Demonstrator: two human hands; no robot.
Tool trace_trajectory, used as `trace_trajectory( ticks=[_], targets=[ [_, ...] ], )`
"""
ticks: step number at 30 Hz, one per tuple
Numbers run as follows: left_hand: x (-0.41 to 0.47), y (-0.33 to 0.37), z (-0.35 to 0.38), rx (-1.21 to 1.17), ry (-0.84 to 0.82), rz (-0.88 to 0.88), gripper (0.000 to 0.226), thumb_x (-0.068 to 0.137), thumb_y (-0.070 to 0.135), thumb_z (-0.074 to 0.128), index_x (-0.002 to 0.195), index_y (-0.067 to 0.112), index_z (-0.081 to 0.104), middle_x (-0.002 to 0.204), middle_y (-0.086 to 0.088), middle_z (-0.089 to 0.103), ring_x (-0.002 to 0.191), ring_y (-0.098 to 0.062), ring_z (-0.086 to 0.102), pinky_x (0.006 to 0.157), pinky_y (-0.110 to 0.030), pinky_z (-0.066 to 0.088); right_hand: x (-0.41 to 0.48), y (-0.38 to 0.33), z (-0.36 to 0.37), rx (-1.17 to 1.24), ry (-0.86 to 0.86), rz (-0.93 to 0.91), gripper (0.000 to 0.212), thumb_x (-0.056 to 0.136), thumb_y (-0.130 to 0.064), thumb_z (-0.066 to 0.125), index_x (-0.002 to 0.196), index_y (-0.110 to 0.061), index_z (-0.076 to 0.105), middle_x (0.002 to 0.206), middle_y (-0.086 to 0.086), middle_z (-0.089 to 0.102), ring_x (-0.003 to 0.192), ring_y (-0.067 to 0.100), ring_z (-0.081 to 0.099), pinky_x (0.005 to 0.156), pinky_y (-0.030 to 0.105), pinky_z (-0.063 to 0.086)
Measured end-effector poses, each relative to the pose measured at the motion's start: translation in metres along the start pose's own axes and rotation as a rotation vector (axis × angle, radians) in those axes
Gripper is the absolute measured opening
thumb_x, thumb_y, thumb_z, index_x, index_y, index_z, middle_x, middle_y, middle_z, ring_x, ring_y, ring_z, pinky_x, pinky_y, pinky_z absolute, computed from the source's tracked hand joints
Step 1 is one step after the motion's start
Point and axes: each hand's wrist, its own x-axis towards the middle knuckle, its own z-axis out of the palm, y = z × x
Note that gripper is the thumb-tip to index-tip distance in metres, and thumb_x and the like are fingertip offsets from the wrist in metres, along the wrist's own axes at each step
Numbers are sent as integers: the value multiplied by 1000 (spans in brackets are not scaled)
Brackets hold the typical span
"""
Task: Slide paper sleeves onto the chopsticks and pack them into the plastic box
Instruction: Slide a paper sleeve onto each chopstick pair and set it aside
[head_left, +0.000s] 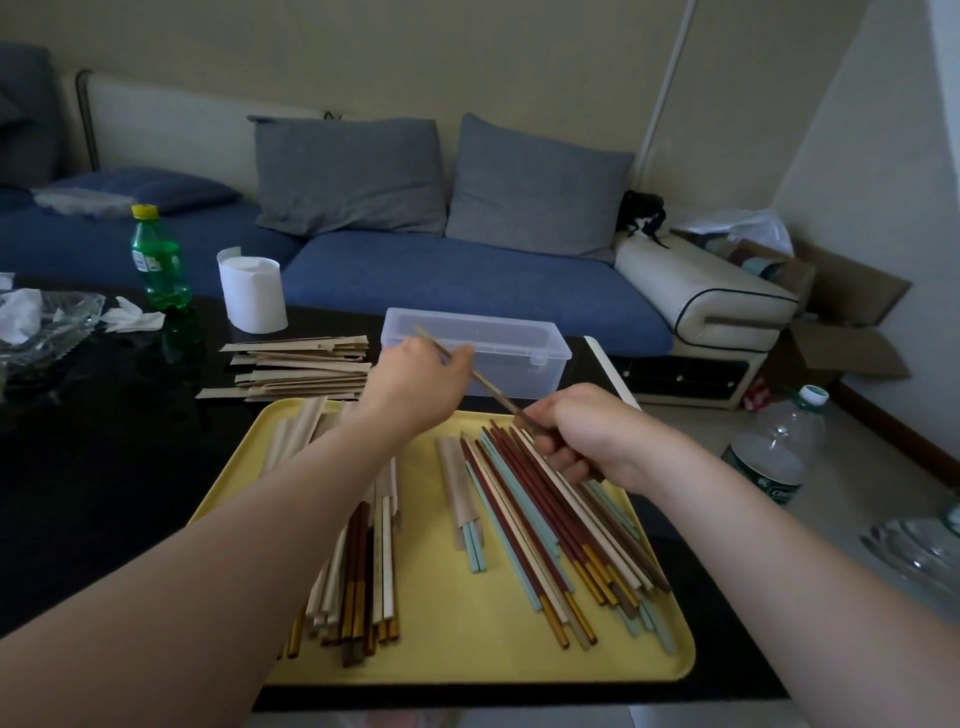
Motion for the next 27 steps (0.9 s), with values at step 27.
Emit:
trace_trajectory(
  ticks=[27],
  targets=[
    [-4, 5, -10, -519, -283, -290, 26, 105, 18, 58, 127, 6, 51, 107, -20, 70, 85, -29, 76, 62, -38, 65, 3, 10, 7, -820, 301, 167, 27, 99, -15, 74, 120, -15, 57, 102, 9, 66, 84, 21, 75, 80, 36, 68]
  ],
)
